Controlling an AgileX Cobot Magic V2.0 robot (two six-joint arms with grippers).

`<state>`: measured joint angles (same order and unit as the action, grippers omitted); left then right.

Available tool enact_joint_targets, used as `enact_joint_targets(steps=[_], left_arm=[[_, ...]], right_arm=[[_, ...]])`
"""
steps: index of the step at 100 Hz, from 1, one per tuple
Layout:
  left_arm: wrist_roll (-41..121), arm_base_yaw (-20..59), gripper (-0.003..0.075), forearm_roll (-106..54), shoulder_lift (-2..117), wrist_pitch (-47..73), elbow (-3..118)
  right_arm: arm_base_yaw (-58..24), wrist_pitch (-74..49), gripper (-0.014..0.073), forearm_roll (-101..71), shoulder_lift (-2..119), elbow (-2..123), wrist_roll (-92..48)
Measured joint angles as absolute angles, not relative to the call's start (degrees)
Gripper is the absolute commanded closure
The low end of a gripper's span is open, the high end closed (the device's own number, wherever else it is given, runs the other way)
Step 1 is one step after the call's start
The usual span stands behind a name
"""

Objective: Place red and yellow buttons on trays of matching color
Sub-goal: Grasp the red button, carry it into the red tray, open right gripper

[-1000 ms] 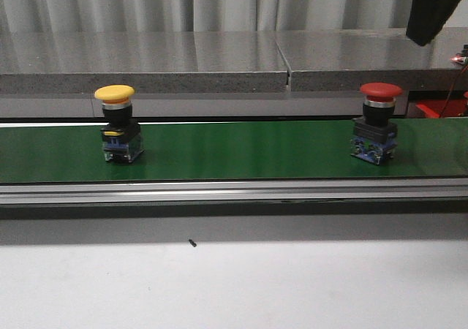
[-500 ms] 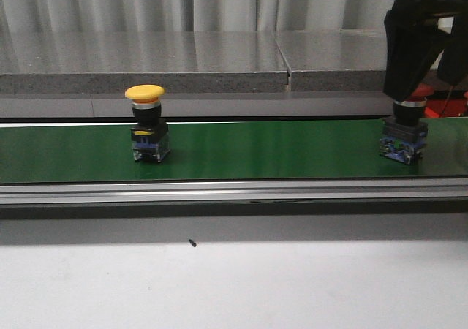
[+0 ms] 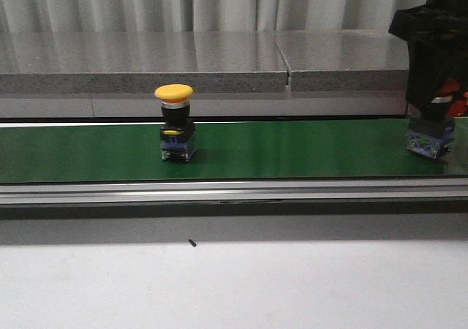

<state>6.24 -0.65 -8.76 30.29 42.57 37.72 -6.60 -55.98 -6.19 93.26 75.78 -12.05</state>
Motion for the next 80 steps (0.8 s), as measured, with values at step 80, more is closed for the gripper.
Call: enact_joint_targets(steps=[80], left_arm=[[6.24, -0.65, 0.0741, -8.76, 30.29, 42.47, 37.72]], right_arm=[[29.2, -53.48, 0.0607, -11.21, 92.02, 85.88, -5.25]])
